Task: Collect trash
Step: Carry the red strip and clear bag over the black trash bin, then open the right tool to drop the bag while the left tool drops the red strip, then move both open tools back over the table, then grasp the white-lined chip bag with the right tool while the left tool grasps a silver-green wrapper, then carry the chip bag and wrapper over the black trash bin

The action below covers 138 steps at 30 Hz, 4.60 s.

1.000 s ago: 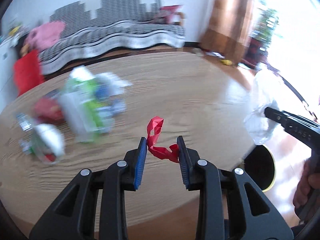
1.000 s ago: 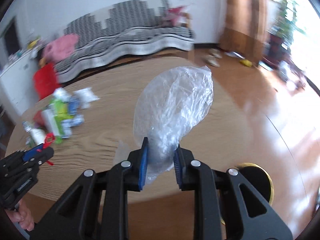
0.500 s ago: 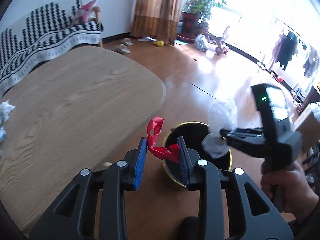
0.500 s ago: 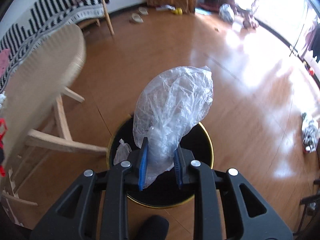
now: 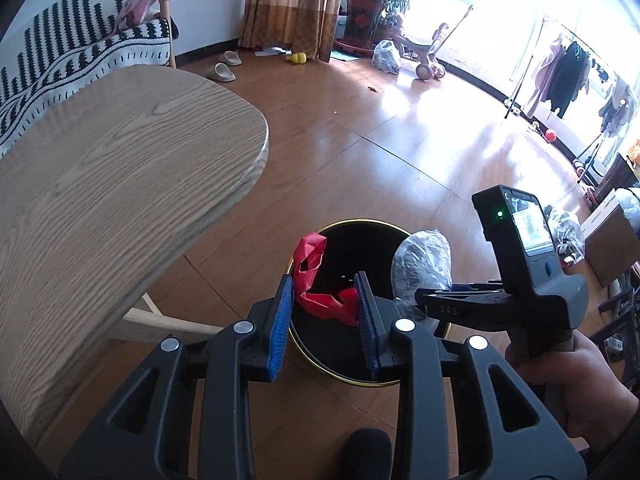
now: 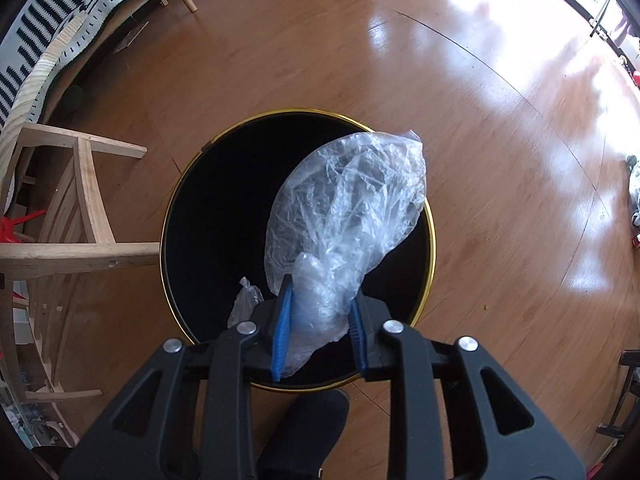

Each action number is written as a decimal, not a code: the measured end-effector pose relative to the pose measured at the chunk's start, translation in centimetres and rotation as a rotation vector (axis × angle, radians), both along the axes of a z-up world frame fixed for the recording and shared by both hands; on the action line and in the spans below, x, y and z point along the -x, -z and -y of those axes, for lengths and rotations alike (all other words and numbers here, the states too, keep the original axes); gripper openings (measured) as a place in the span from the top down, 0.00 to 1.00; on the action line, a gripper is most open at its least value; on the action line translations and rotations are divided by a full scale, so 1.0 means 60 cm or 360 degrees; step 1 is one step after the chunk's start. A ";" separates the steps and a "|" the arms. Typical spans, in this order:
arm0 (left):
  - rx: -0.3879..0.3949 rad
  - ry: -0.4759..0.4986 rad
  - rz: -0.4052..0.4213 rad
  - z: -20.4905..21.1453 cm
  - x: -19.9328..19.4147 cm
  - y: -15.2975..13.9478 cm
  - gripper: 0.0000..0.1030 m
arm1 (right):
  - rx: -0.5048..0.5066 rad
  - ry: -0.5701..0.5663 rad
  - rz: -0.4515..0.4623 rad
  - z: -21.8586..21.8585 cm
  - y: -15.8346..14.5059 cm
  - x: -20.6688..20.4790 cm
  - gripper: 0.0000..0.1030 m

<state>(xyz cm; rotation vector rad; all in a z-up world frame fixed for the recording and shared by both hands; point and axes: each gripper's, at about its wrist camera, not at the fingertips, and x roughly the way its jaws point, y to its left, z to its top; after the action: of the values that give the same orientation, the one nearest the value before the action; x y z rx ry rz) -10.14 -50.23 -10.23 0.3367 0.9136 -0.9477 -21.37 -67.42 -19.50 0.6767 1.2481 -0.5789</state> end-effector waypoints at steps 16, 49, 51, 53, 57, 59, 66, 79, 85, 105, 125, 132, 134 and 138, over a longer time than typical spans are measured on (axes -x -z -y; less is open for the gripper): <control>-0.0092 0.0157 -0.0242 0.070 0.016 0.090 0.70 | 0.0105 0.0225 0.0124 0.033 -0.060 0.039 0.24; 0.0052 -0.0537 0.0201 -0.383 -0.148 -0.151 0.09 | 0.0274 -0.0541 0.0625 -0.369 -0.302 -0.275 0.16; 0.0037 -0.0683 0.0232 -0.469 -0.174 -0.159 0.09 | 0.0243 -0.0693 0.0671 -0.443 -0.316 -0.319 0.16; 0.0026 -0.0790 0.0238 -0.528 -0.195 -0.168 0.09 | 0.0194 -0.0818 0.0709 -0.509 -0.325 -0.355 0.16; -0.0013 -0.1047 0.0214 -0.684 -0.230 -0.161 0.09 | 0.0086 -0.1076 0.0749 -0.651 -0.323 -0.419 0.16; -0.0022 -0.1152 0.0190 -0.754 -0.247 -0.154 0.09 | 0.0050 -0.1185 0.0742 -0.712 -0.314 -0.445 0.16; 0.0032 -0.1444 0.0046 -0.948 -0.265 -0.137 0.09 | -0.0030 -0.1487 0.0723 -0.896 -0.279 -0.504 0.16; 0.0145 -0.1648 -0.0122 -1.040 -0.319 -0.112 0.09 | 0.0087 -0.1603 0.0687 -1.006 -0.225 -0.580 0.25; 0.0132 -0.1723 -0.0173 -1.035 -0.367 -0.092 0.09 | 0.0046 -0.1641 0.0651 -1.019 -0.207 -0.594 0.62; -0.0006 -0.1885 -0.0212 -0.995 -0.451 -0.045 0.19 | 0.0131 -0.1662 0.0762 -0.938 -0.273 -0.522 0.66; 0.0124 -0.1930 0.0053 -0.963 -0.360 -0.173 0.94 | 0.0209 -0.1393 0.0793 -0.754 -0.315 -0.428 0.66; 0.0225 -0.1603 0.0090 -0.811 -0.329 -0.213 0.94 | 0.0277 -0.1127 0.0744 -0.586 -0.318 -0.354 0.66; 0.0221 -0.1457 0.0105 -0.742 -0.315 -0.216 0.94 | 0.0286 -0.1023 0.0716 -0.530 -0.312 -0.329 0.66; 0.0201 -0.1096 0.0111 -0.569 -0.269 -0.210 0.94 | 0.0307 -0.0807 0.0635 -0.414 -0.293 -0.268 0.66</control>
<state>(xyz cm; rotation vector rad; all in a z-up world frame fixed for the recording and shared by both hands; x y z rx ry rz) 6.02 -16.11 2.38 -0.0608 0.8176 -0.3509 -5.28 -42.56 -1.92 0.2742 0.9224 -0.1279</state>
